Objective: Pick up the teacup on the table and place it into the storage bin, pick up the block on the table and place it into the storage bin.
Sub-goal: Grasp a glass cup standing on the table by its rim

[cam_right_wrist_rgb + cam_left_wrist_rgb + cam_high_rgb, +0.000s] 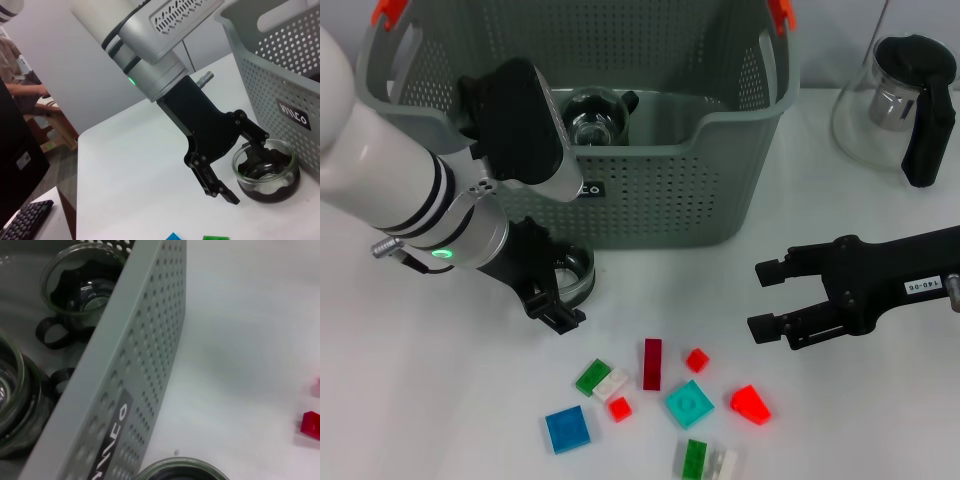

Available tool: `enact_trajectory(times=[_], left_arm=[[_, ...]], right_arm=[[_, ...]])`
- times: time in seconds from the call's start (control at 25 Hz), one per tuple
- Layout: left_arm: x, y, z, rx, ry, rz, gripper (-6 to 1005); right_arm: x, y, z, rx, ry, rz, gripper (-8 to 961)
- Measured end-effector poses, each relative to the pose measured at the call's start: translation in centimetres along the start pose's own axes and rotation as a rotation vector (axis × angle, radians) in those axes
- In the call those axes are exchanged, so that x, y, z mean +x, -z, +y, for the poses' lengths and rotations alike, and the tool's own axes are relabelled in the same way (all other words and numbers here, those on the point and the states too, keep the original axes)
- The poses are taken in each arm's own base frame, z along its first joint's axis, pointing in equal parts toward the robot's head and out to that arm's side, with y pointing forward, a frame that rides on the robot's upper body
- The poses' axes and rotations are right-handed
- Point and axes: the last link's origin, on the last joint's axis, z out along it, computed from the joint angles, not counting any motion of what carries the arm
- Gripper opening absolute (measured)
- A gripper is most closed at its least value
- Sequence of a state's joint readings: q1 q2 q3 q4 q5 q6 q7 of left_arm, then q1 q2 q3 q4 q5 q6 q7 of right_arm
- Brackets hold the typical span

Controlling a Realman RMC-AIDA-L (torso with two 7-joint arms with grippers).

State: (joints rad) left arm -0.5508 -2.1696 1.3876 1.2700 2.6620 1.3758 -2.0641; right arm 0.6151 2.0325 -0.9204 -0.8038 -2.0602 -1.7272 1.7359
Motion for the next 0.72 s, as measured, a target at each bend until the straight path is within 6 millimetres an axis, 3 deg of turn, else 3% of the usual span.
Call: enact_trajectory(times=[0.72], left_arm=[[-0.3,-1.2,0.8,-0.03,-0.015,-0.032,840]], right_arm=[[0.0,-0.1,0.0,0.0,0.003,-0.001,927]])
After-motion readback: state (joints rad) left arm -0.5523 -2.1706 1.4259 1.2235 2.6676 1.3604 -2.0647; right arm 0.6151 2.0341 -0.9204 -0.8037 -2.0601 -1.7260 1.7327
